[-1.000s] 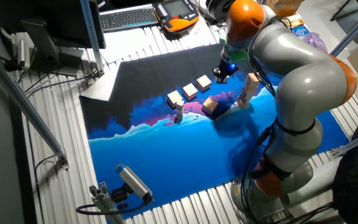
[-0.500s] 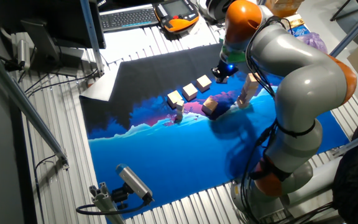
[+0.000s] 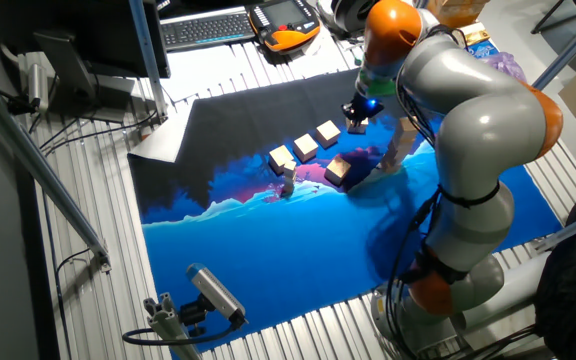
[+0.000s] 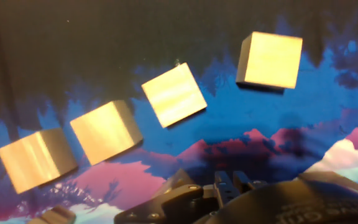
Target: Stack the blocks in a vertical line of five
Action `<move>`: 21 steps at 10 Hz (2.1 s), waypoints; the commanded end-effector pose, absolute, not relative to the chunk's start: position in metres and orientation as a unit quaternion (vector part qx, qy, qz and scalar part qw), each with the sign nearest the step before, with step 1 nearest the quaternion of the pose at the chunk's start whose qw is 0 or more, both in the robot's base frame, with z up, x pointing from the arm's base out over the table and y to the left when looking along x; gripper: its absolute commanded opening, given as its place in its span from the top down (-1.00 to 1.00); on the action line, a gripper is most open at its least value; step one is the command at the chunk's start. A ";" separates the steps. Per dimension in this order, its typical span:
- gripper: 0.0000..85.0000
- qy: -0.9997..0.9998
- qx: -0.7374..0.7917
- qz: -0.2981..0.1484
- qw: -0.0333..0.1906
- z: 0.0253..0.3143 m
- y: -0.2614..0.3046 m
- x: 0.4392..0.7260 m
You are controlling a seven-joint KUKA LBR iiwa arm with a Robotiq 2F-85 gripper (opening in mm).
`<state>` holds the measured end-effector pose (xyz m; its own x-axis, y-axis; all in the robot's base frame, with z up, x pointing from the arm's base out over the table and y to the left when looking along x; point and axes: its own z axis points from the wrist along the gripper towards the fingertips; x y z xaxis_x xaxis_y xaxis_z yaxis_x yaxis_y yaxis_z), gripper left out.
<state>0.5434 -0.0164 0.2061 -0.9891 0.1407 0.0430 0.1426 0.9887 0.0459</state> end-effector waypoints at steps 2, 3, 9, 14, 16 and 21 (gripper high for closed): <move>1.00 -0.996 -0.082 -0.015 0.020 0.206 -0.016 0.543; 1.00 -0.997 -0.082 -0.001 0.011 0.206 -0.016 0.543; 1.00 -0.996 -0.053 -0.002 -0.075 0.206 -0.016 0.543; -0.20 -0.995 -0.092 0.020 -0.044 0.203 -0.026 0.574; -0.60 -0.992 -0.120 0.028 -0.014 0.194 -0.039 0.606; -0.60 -0.993 -0.118 0.026 -0.005 0.158 -0.072 0.637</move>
